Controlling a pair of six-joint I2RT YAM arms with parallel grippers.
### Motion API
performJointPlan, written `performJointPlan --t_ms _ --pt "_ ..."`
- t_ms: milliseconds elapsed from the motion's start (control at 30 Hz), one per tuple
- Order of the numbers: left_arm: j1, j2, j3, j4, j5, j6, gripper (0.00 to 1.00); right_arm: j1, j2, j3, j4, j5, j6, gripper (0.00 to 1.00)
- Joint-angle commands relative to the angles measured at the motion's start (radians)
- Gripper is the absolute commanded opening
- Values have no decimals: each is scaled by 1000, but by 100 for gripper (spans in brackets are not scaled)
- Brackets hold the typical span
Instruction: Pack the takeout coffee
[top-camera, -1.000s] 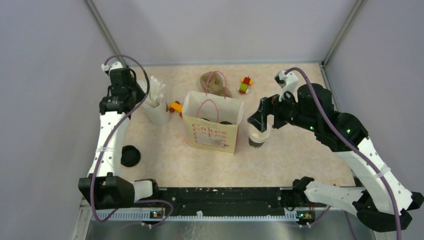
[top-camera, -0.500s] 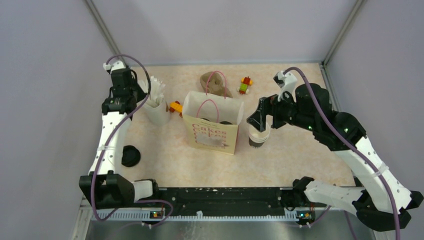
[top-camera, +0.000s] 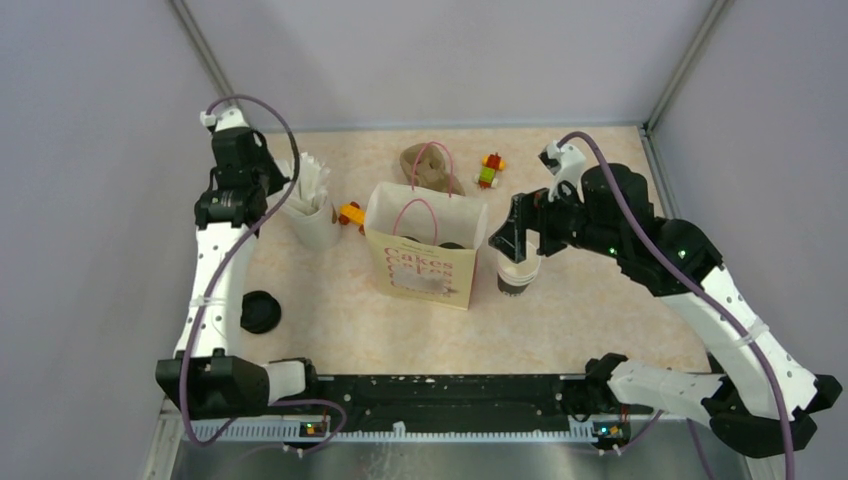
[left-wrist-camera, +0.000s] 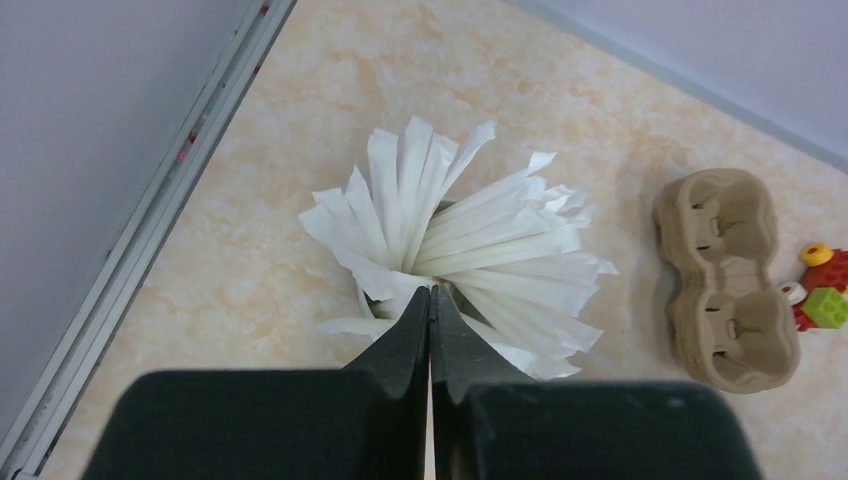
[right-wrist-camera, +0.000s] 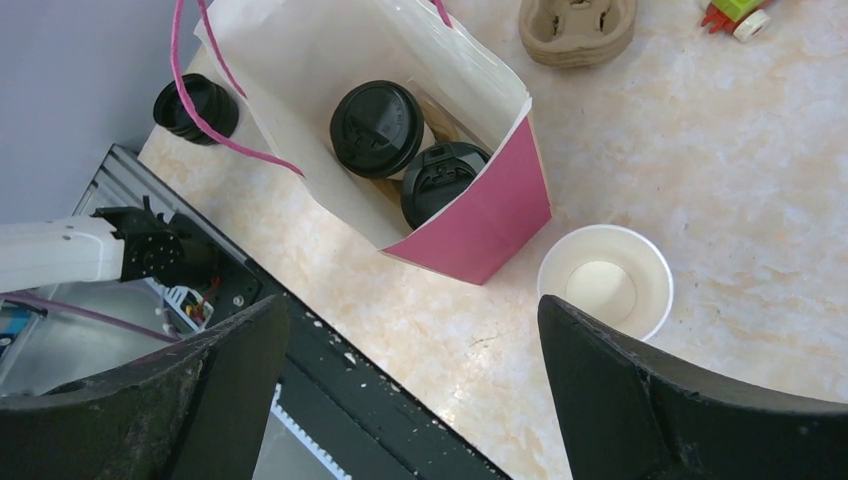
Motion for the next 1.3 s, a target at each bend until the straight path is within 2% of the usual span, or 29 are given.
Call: performJointPlan --t_ms 0,233,433,733,867,1033,1133,1267 --pt "0 -75 92 5 27 13 0 -8 6 20 36 -30 16 93" --pt "0 -126 240 -75 69 22 0 -9 21 28 54 -21 26 93" --pt "-1 -130 461 -229 227 10 0 -8 -1 16 94 20 70 92" --pt "-1 -173 623 -321 484 -81 0 -8 16 43 109 41 82 92" --pt "0 -213 621 -207 638 -136 0 -8 33 61 112 51 80 92" --pt "0 -194 597 1 861 -307 0 -8 41 67 117 63 92 92" --pt "-1 -204 489 130 946 -425 0 -8 36 60 124 82 92 92" --pt "-1 -224 372 245 972 -467 0 -8 32 46 144 95 90 92"
